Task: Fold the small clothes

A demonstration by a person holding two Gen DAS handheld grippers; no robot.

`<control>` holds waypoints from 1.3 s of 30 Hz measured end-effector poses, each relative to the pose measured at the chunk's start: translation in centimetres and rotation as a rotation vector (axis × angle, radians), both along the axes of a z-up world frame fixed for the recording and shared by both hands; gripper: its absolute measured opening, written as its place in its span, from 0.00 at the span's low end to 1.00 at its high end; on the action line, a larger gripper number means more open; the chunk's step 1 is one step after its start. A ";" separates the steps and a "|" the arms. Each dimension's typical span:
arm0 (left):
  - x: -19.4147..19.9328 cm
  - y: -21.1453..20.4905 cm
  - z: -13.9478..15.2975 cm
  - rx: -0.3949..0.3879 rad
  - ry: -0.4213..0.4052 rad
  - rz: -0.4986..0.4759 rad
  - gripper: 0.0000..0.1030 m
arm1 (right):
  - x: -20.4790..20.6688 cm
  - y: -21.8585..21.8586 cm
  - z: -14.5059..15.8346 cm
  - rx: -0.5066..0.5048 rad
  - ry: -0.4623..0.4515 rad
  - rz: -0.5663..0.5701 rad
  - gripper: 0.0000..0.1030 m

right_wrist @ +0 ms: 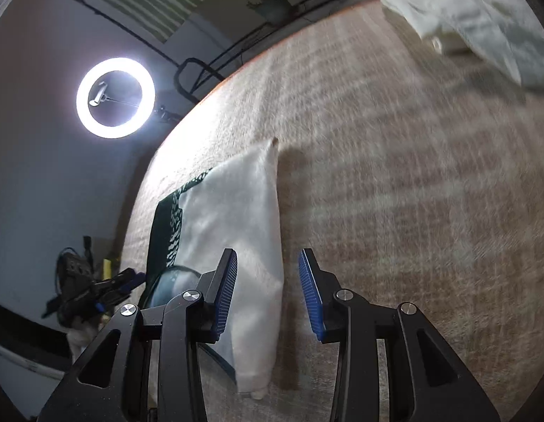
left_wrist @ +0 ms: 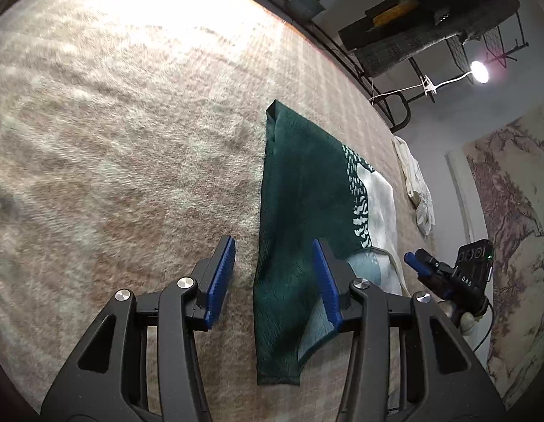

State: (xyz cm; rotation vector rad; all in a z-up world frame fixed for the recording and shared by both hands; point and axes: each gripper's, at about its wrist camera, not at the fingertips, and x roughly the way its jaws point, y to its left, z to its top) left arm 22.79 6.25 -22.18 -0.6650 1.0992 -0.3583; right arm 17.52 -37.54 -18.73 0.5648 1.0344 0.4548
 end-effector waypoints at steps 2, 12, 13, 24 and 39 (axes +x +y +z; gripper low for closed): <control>0.5 -0.2 -0.6 -0.018 0.016 -0.009 0.44 | 0.3 0.0 -0.7 0.039 0.014 0.008 0.34; 3.0 -1.1 -1.6 -0.080 0.014 -0.011 0.23 | 2.7 3.2 -3.5 0.201 0.055 0.048 0.29; 3.1 -1.3 -1.6 -0.080 0.016 -0.009 0.16 | 2.9 3.7 -3.5 0.196 0.053 0.053 0.29; 2.5 -4.7 1.4 0.132 -0.085 -0.012 0.01 | 3.9 8.3 -0.8 -0.022 0.006 0.077 0.03; 1.3 -9.7 7.2 0.204 -0.210 -0.105 0.01 | 2.4 9.2 6.2 -0.210 -0.135 0.089 0.02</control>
